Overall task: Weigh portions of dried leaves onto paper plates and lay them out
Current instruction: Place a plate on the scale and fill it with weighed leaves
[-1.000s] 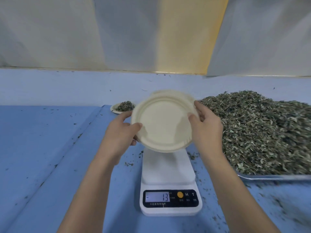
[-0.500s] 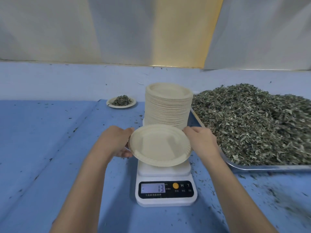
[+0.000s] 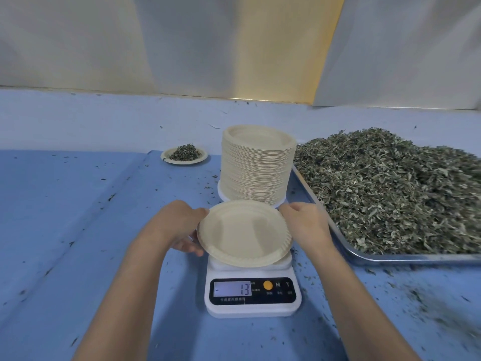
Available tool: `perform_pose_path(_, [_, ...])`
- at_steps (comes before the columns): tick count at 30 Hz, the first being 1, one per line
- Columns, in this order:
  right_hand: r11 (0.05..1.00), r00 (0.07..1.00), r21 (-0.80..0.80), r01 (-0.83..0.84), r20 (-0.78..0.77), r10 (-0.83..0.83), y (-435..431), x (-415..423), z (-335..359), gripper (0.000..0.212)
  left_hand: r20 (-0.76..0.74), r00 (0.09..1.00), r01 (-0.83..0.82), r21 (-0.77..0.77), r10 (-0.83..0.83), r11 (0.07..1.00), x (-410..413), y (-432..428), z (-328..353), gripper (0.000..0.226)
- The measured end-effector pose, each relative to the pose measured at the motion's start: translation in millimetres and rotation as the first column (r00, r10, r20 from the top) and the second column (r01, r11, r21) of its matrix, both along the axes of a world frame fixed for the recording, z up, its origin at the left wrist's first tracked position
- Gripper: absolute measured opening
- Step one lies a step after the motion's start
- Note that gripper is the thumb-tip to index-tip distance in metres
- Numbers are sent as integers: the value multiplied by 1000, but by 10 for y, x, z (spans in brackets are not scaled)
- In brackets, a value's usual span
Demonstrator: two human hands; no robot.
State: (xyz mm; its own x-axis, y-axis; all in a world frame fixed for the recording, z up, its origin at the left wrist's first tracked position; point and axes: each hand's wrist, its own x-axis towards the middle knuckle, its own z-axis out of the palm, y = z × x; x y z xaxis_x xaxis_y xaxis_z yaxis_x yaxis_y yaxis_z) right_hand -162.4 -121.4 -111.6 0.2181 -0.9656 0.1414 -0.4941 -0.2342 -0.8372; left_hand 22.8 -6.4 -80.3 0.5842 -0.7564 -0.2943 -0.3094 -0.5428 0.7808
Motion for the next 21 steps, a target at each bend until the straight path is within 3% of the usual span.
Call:
perform_pose_path(5, [999,1000,-34,18,-25,-19,-23,-20,-5,52,107,994,-28,2,28,1000,10,-54,-30,44])
perform_pose_path(9, [984,999,-172,46,20,-43,-18,-97,94,29,447,886,-74,-125,123,989,-104,-134,-38,45])
perform_pose_path(14, [959,989,-245,142,80,-127,-144,-374,145,26,558,823,117,-345,103,931,-526,-295,-29,30])
perform_pose_path(16, [939,986,-304,160,1,-167,-257,-535,127,29,522,852,208,-421,48,883,-723,-387,-6,27])
perform_pose_path(18, [896,958,-423,136,-175,-228,-399,-693,91,34,442,897,251,-484,-13,839,-913,-473,39,26])
perform_pose_path(21, [872,809,-489,25,-503,-305,-604,-852,35,53,363,929,276,-549,-72,789,-1168,-568,137,24])
